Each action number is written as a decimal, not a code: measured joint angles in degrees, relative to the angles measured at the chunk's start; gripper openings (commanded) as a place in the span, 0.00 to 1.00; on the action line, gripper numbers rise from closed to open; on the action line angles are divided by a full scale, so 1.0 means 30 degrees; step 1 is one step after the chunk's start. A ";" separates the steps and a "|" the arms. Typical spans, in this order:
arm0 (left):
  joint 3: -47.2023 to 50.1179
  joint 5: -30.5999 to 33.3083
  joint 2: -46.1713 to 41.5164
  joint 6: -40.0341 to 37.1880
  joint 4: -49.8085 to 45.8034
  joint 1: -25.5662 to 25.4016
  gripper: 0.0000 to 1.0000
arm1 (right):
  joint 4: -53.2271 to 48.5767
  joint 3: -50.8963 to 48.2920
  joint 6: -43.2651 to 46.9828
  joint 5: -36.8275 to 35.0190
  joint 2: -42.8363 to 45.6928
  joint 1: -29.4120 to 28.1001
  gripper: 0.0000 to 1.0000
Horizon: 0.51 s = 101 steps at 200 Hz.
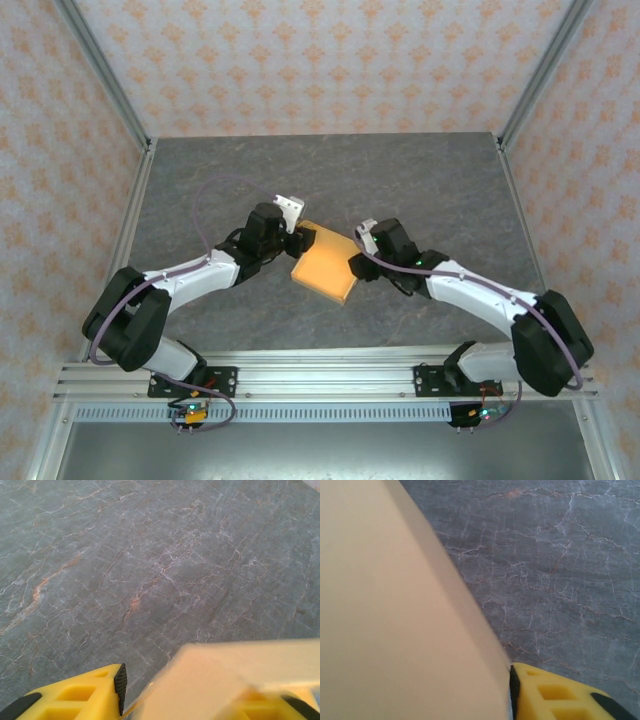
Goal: Fold the paper box
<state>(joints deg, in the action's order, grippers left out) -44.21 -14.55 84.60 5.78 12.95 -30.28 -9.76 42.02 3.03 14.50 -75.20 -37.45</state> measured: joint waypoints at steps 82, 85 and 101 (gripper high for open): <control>-0.0007 0.0306 0.0073 0.3461 0.0342 0.0648 0.34 | 0.2157 0.4095 0.2747 -0.1384 -0.4197 0.0066 0.25; -0.0007 0.0401 0.0073 0.3585 0.0342 0.0648 0.34 | 0.2157 0.4277 0.3031 -0.1421 -0.4393 0.0102 0.26; 0.0000 0.0780 0.0073 0.4116 0.0357 0.0648 0.34 | 0.2310 0.5253 0.4080 -0.1501 -0.5464 0.0408 0.34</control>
<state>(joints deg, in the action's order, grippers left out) -44.21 -12.21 84.82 18.13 14.02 -28.34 -2.83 57.78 15.27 10.00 -91.59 -36.23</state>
